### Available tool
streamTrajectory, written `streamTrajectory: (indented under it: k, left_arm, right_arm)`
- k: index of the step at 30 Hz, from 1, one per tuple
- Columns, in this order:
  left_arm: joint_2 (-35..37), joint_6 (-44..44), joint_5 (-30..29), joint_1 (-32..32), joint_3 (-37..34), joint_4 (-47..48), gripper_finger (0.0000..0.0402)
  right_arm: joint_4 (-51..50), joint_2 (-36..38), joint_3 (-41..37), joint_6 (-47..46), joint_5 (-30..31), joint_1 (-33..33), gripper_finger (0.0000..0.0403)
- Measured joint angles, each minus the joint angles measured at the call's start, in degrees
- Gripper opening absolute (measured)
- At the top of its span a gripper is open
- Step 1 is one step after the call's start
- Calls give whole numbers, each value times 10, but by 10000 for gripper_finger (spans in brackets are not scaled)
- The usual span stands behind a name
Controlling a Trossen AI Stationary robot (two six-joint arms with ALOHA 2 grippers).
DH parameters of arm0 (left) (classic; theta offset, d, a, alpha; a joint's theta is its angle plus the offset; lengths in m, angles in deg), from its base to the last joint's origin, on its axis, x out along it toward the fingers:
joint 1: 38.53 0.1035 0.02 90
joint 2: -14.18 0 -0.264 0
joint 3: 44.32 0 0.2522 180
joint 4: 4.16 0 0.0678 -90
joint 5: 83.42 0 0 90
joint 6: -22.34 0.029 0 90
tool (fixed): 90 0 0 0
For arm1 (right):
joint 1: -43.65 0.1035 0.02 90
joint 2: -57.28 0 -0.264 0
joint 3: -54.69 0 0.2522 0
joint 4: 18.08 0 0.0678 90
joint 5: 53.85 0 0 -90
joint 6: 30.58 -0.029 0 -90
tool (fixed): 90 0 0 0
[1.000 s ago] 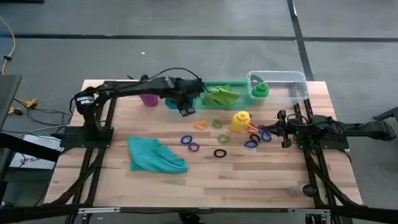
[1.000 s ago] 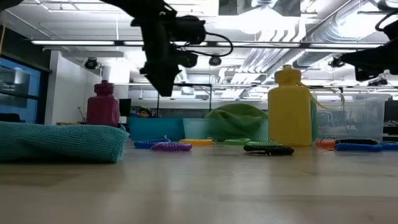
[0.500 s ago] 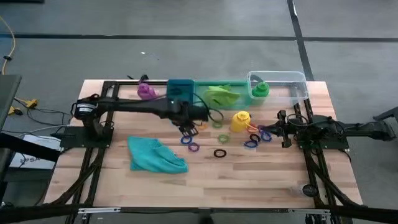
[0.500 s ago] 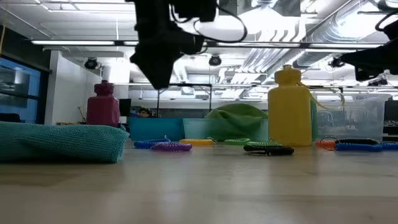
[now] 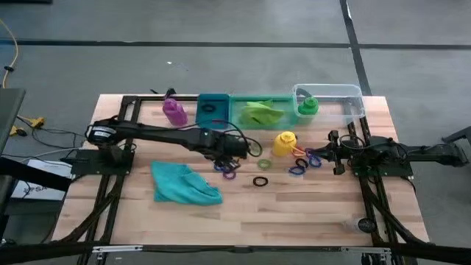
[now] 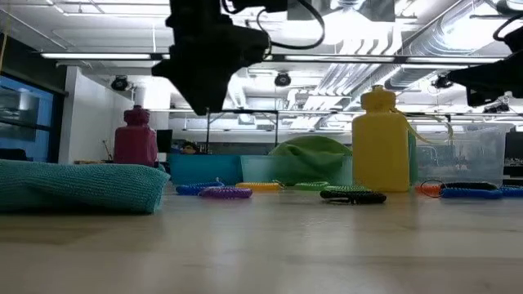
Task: Pick & Place Sports Items
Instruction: Put the left blue spring keychain into the blue bin
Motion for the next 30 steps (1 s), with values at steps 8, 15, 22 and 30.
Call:
streamTrajectory:
  k: [8,15,22,30]
  left_arm:
    - [-20,-95,-1,-1,0,-12,152]
    - [-53,-97,16,5,0,-23,152]
    - [-90,-95,36,5,0,-36,152]
    - [-100,-117,46,21,0,-74,152]
  right_arm:
    - [0,0,0,0,0,0,0]
    - [0,0,0,0,0,0,0]
    - [0,0,0,0,0,0,0]
    - [0,0,0,0,0,0,0]
